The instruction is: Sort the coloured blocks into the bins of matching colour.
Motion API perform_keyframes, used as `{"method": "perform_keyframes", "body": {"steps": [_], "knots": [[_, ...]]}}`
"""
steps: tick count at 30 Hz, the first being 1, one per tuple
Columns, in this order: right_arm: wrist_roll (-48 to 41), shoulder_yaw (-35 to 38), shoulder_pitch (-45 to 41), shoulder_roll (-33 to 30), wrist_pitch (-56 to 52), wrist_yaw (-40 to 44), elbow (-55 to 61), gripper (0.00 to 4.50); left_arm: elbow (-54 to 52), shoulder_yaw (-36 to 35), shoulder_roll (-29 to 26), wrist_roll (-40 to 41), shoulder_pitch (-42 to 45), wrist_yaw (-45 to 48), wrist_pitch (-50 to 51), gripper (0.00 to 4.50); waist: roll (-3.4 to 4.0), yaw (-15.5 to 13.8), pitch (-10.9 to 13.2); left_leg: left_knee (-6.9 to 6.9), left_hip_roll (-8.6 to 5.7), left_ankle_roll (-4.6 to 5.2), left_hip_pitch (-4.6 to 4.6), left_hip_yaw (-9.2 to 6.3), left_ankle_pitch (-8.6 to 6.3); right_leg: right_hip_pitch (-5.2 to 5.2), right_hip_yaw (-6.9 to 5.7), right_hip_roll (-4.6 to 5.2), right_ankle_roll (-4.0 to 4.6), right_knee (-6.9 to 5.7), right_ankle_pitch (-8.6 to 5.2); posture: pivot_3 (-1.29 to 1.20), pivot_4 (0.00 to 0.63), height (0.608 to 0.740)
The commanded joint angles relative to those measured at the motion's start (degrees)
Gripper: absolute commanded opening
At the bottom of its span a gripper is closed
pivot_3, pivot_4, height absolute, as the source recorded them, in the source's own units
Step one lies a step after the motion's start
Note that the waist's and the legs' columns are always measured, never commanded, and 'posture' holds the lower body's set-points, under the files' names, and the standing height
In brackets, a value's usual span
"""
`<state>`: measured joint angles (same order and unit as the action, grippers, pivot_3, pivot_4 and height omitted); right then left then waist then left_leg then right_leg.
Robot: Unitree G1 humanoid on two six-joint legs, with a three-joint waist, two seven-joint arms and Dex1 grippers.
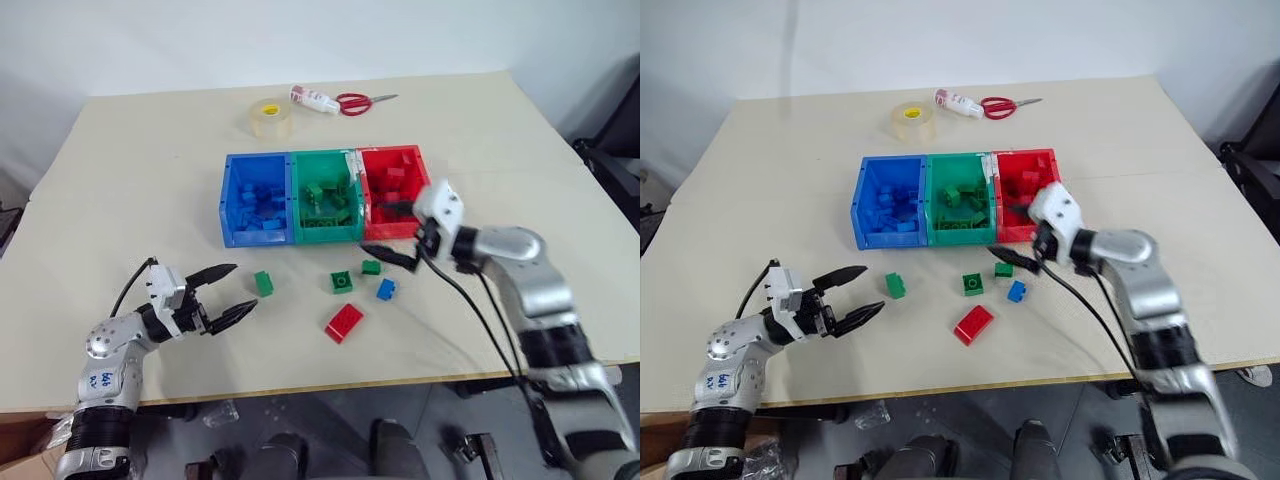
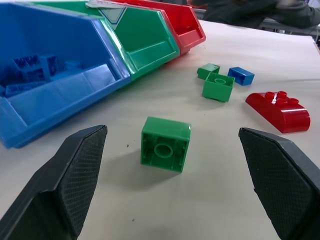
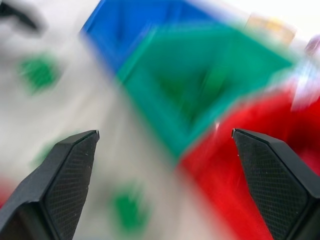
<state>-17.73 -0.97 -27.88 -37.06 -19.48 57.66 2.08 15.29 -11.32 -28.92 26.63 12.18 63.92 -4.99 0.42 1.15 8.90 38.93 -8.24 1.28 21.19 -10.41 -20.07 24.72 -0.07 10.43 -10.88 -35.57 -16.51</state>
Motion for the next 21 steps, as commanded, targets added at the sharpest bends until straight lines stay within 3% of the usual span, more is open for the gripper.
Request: {"method": "perform_keyframes", "body": {"steps": [1,6,9,21], "knots": [[-4.8,6.7,8.5,-5.8,-2.8,3.1,10.5,4.45,1.7,-0.1,-0.8,-0.1,1.6,1.5,-1.1,4.5,0.0,-0.1,0.0,0.0,0.01,0.0,-0.01,0.0,0.0,-0.01,0.0,-0.01,0.0,0.0,0.0,0.0,0.15,0.74],[-5.5,12.9,22.3,-13.7,-4.1,5.4,16.3,4.45,4.6,0.1,-1.4,-0.2,3.3,3.3,-1.9,4.5,0.0,-0.5,0.0,0.04,0.06,0.04,-0.07,0.28,-0.03,-0.02,0.01,0.0,-0.02,0.07,0.01,0.0,0.15,0.74],[-5.5,14.5,25.7,-15.7,-4.6,5.3,17.1,4.45,6.2,0.4,-1.9,-0.4,4.1,4.9,-2.4,4.5,-0.01,-0.8,0.0,0.06,0.1,0.04,-0.1,0.39,-0.04,-0.06,0.01,0.0,-0.05,0.14,0.02,0.0,0.15,0.74],[-3.9,3.6,15.4,-10.5,-4.7,3.5,12.7,4.45,1.5,1.0,-1.4,-0.2,2.7,4.5,-1.9,4.5,-0.04,-1.1,0.0,0.13,0.11,0.13,-0.08,0.47,-0.11,-0.08,-0.01,0.03,-0.1,0.21,0.05,0.0,0.15,0.74]]}}
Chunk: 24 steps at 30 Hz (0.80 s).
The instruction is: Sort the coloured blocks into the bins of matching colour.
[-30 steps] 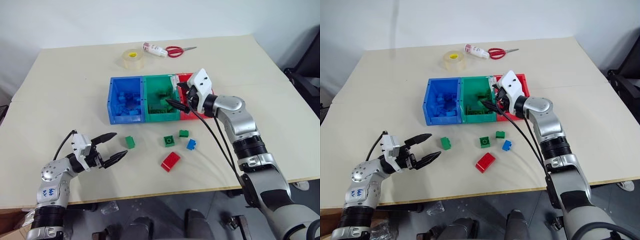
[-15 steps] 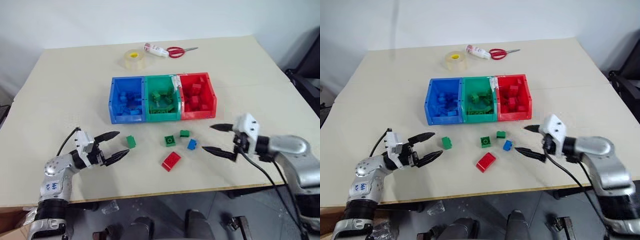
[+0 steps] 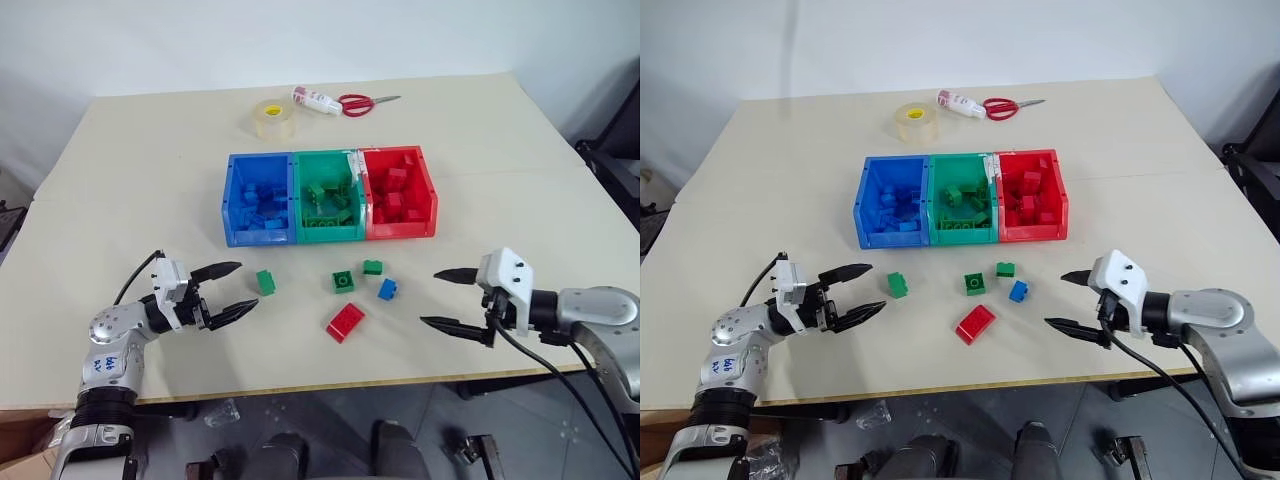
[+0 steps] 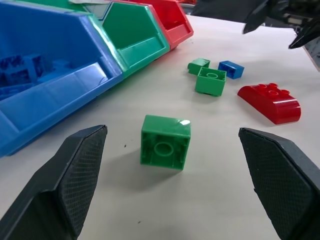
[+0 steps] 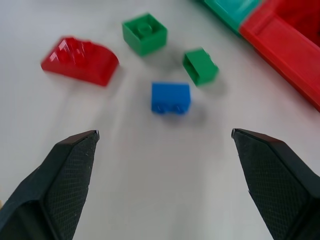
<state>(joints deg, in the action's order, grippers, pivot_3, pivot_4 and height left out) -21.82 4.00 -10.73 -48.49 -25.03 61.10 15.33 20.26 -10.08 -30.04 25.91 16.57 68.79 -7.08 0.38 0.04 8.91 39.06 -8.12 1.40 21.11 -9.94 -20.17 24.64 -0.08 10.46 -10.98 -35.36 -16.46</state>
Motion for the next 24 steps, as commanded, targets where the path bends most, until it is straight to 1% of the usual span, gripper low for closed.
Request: {"method": "perform_keyframes", "body": {"steps": [1,5,12,20,24], "knots": [[0.2,-1.9,-2.4,1.3,0.9,0.0,-0.9,4.45,-4.1,-0.3,-0.3,0.6,-2.1,-0.4,0.3,4.5,0.0,0.0,0.0,0.01,0.0,0.0,0.0,0.0,0.0,0.0,0.0,0.0,0.0,0.0,0.0,0.0,0.15,0.74],[0.7,-6.0,-5.7,3.7,0.4,0.2,-1.3,4.45,-6.3,-0.8,-0.4,0.7,-4.0,-1.6,1.0,4.5,0.0,0.0,0.0,0.02,0.01,0.0,0.0,0.0,0.0,0.01,0.0,-0.01,0.0,0.0,0.0,0.0,0.15,0.74],[2.2,-13.7,-10.6,5.8,1.5,4.2,-2.6,4.45,-9.4,-0.9,0.1,0.9,-6.8,-3.7,1.4,4.5,0.0,0.0,0.0,0.02,0.0,-0.01,-0.01,-0.02,-0.01,-0.01,0.0,-0.01,0.0,0.0,0.0,0.0,0.15,0.74],[7.0,-22.2,-18.1,10.9,6.8,9.1,-11.1,4.45,-12.1,-0.9,1.0,1.1,-9.1,-5.8,1.9,4.5,-0.01,0.1,0.0,0.02,0.02,-0.02,-0.01,-0.02,-0.02,0.01,-0.01,-0.02,0.0,-0.02,0.0,0.0,0.15,0.74],[8.7,-24.5,-20.8,14.1,8.9,10.7,-15.7,4.45,-13.5,-1.1,1.3,1.2,-10.3,-6.8,1.9,4.5,0.0,0.2,0.0,0.02,0.02,-0.03,-0.02,-0.03,-0.02,0.01,-0.01,-0.02,0.0,-0.04,0.0,0.0,0.15,0.74]]}}
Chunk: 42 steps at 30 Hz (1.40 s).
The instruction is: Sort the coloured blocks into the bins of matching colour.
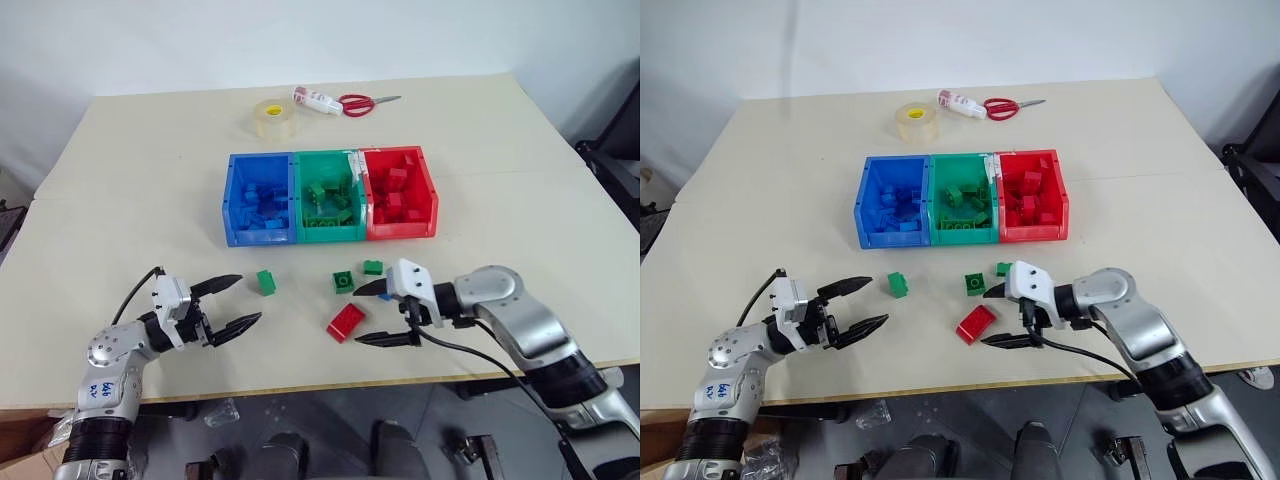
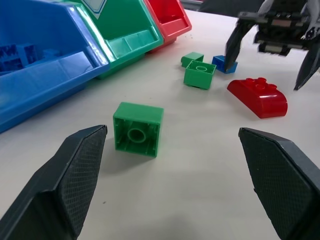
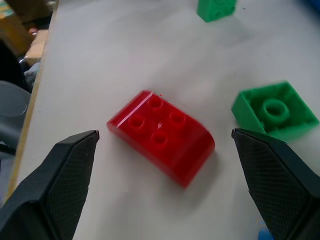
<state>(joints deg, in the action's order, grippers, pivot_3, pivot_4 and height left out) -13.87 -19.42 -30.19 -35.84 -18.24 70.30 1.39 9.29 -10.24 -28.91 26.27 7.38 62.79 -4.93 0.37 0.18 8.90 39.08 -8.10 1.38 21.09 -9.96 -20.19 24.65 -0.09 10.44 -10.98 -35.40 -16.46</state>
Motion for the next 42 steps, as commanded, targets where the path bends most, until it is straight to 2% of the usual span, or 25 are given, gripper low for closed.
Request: {"method": "perform_keyframes", "body": {"steps": [1,4,13,17,23,28,34,38,42], "knots": [[1.2,-1.7,-1.8,2.0,2.5,2.0,-2.7,4.45,-3.0,-1.0,0.2,1.0,-1.6,-1.1,-0.2,4.5,0.0,0.0,0.0,0.0,0.0,0.0,0.0,0.0,0.0,0.0,0.0,0.0,0.0,0.0,0.0,0.0,0.15,0.74],[1.8,-2.4,-2.4,2.8,3.0,3.4,-4.3,4.45,-4.0,-1.3,0.2,1.2,-2.7,-1.9,-0.2,4.5,0.0,-0.1,0.0,0.0,-0.01,0.0,0.0,-0.02,0.0,0.0,0.0,0.0,0.0,-0.01,0.0,0.0,0.15,0.74],[0.5,0.1,-2.1,3.3,1.6,2.5,-3.3,1.46,-5.0,-1.2,0.0,1.5,-3.9,-3.1,-0.2,4.5,0.0,0.0,0.0,0.01,0.0,-0.02,0.0,-0.03,-0.01,0.0,0.0,-0.01,0.01,-0.02,0.0,0.0,0.15,0.74],[-2.2,3.3,-1.4,3.0,-1.1,0.8,0.4,1.46,-4.1,-0.7,0.0,1.3,-2.5,-3.0,0.1,4.5,0.0,0.0,0.0,0.01,-0.01,-0.02,0.01,-0.03,-0.01,0.01,0.0,-0.01,0.01,-0.02,0.0,0.0,0.15,0.74],[-6.7,13.2,-2.2,2.0,-7.2,-6.1,4.3,1.46,-2.3,-0.2,0.0,1.2,-0.4,-1.7,0.1,4.5,0.0,-0.1,0.0,0.01,-0.02,-0.02,0.0,-0.03,-0.01,0.0,0.0,-0.01,0.01,-0.02,0.0,0.0,0.15,0.74],[-4.1,19.4,-7.6,0.0,-3.8,-11.5,-5.2,1.46,-0.5,0.3,0.2,1.1,1.3,-0.2,-0.1,4.5,0.0,-0.1,0.0,0.01,-0.01,-0.02,0.01,-0.01,-0.01,0.01,0.0,-0.01,0.01,-0.03,0.0,0.0,0.15,0.74],[1.6,19.2,-15.9,0.7,5.1,-15.7,-20.6,1.46,1.7,0.6,0.5,0.7,3.5,1.2,-0.6,4.5,0.0,0.2,0.0,-0.03,-0.01,-0.02,0.01,0.0,-0.01,0.06,0.0,-0.01,0.01,-0.04,0.0,0.0,0.15,0.74],[4.8,19.3,-19.9,2.6,9.6,-20.6,-28.2,2.84,2.4,0.6,0.5,0.9,4.3,2.2,-1.1,4.5,0.0,0.8,0.0,-0.06,-0.01,-0.02,0.03,0.01,-0.01,0.11,0.0,0.0,0.01,-0.07,0.0,0.0,0.15,0.74],[4.5,19.5,-18.3,2.6,10.3,-20.1,-25.9,4.21,1.8,0.5,0.5,1.7,4.2,4.1,-1.3,4.5,0.0,1.4,0.0,-0.09,-0.01,-0.02,0.04,-0.03,-0.01,0.16,0.0,-0.01,0.02,-0.14,0.0,0.0,0.15,0.74]]}}
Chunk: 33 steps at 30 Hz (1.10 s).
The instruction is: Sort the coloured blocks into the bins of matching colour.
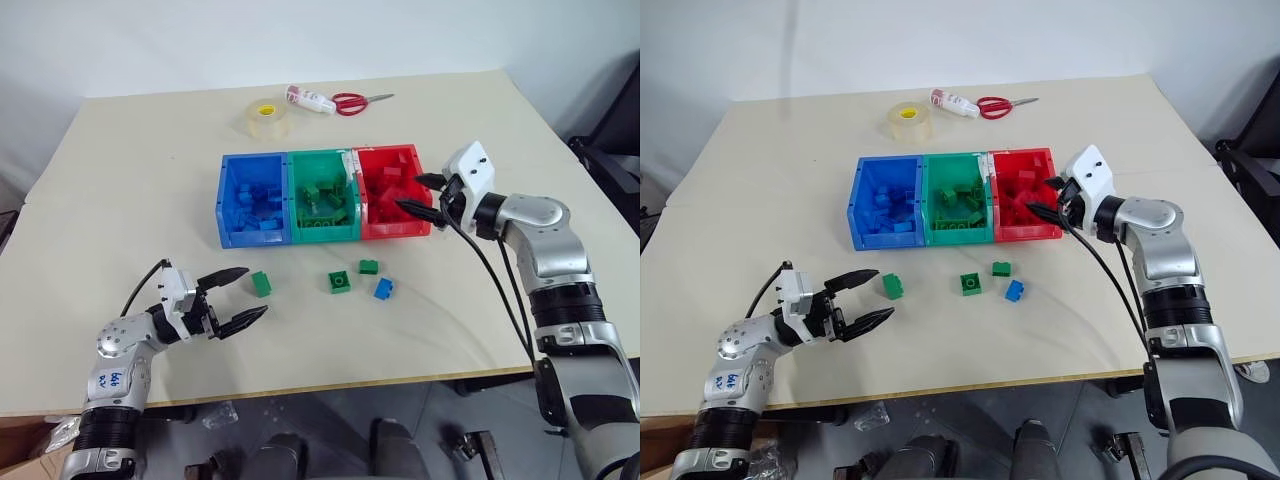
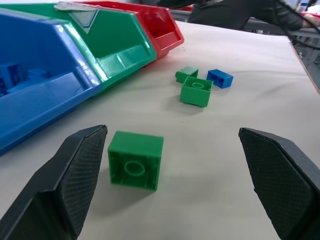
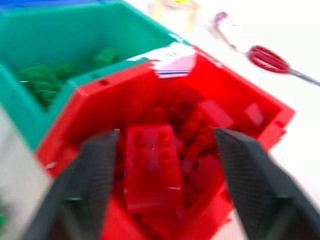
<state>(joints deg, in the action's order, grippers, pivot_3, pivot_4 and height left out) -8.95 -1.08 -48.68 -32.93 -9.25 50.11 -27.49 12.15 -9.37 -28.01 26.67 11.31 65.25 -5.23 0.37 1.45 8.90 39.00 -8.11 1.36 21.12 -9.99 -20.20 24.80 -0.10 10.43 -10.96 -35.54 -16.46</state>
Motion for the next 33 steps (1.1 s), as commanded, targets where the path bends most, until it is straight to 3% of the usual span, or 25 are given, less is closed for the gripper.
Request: {"method": "perform_keyframes", "body": {"steps": [1,12,18,23,28,33], "knots": [[-0.6,1.2,0.6,-0.4,1.1,0.3,3.8,4.45,-1.2,-0.4,-0.5,1.5,0.2,2.1,-0.9,4.5,0.0,0.2,0.0,0.01,-0.01,0.0,0.01,0.0,0.0,0.0,0.0,0.0,0.0,0.0,0.0,0.0,0.15,0.74],[-8.5,5.3,19.6,-10.2,-9.7,7.9,28.7,4.45,-1.9,-2.5,-3.5,4.9,0.7,10.6,-3.4,4.5,0.0,-0.1,0.0,0.07,-0.03,0.03,0.04,-0.02,-0.02,-0.02,0.0,0.01,0.0,0.01,0.0,0.0,0.15,0.74],[-12.2,12.6,36.1,-19.7,-15.9,11.9,39.2,4.45,-2.2,-3.5,-6.6,6.7,1.8,13.4,-0.4,4.5,0.0,-0.8,0.0,0.08,-0.03,0.07,0.03,0.0,-0.05,-0.06,0.01,0.01,0.0,0.04,0.0,0.0,0.15,0.74],[-13.5,17.8,45.9,-22.8,-18.2,12.1,43.7,4.45,-2.2,-3.7,-8.0,7.7,2.0,15.2,1.8,4.5,0.0,-1.3,0.0,0.11,0.0,0.11,-0.05,0.16,-0.07,-0.12,0.04,0.02,0.0,0.09,0.0,0.0,0.15,0.74],[-14.6,14.0,42.5,-19.9,-21.7,8.0,46.3,4.45,-2.8,-3.3,-7.7,7.4,2.3,15.2,2.7,4.5,0.0,-1.3,0.0,0.12,0.09,0.09,-0.08,0.33,-0.08,-0.13,0.02,0.01,-0.02,0.16,0.01,0.0,0.15,0.74],[-12.5,4.6,32.2,-13.9,-23.6,4.7,43.5,4.45,-4.0,-2.5,-6.6,6.8,2.2,13.8,2.9,4.5,-0.01,-1.3,0.0,0.12,0.13,0.07,-0.07,0.35,-0.09,-0.13,0.0,0.0,-0.03,0.24,0.02,0.0,0.15,0.74]]}}
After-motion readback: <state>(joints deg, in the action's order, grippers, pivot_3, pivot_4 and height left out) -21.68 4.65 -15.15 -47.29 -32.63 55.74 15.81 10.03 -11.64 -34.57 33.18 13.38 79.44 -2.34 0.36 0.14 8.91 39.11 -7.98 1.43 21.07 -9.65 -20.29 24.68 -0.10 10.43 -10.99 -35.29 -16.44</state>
